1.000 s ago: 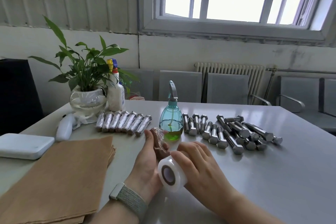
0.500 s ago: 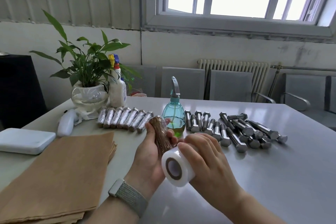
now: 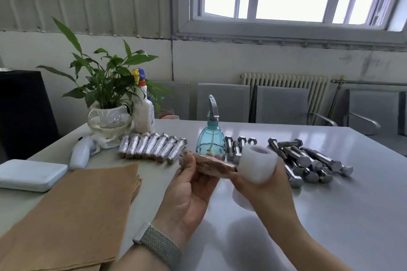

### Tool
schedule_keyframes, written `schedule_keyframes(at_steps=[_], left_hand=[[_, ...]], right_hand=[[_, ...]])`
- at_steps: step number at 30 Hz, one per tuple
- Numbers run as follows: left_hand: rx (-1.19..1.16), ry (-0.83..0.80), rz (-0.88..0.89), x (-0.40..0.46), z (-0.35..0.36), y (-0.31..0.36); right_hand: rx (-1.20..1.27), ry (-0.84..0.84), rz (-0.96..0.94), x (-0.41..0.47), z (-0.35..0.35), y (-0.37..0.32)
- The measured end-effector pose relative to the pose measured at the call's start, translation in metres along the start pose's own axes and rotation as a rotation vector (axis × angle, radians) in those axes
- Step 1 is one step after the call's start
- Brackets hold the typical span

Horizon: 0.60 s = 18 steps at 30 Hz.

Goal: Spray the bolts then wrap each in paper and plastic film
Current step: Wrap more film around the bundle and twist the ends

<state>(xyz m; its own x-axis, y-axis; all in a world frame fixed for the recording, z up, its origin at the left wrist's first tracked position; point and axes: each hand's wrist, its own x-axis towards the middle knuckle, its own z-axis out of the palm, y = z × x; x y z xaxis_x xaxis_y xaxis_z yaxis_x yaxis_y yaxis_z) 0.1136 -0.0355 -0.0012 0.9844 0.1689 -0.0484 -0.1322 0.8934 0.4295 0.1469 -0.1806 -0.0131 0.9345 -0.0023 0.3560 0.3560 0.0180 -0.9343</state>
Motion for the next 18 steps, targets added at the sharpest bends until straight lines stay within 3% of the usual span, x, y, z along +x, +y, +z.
schedule_keyframes(at_steps=[8, 13, 18], left_hand=[[0.48, -0.081, 0.436, 0.002, -0.006, -0.007], [0.694, -0.004, 0.625, 0.002, -0.01, -0.004], [0.683, -0.053, 0.66, 0.002, -0.006, 0.001]], right_hand=[[0.352, -0.282, 0.563, 0.0, -0.006, -0.014], [0.285, -0.499, 0.656, -0.016, -0.002, -0.016], [0.36, -0.558, 0.736, -0.023, 0.001, -0.013]])
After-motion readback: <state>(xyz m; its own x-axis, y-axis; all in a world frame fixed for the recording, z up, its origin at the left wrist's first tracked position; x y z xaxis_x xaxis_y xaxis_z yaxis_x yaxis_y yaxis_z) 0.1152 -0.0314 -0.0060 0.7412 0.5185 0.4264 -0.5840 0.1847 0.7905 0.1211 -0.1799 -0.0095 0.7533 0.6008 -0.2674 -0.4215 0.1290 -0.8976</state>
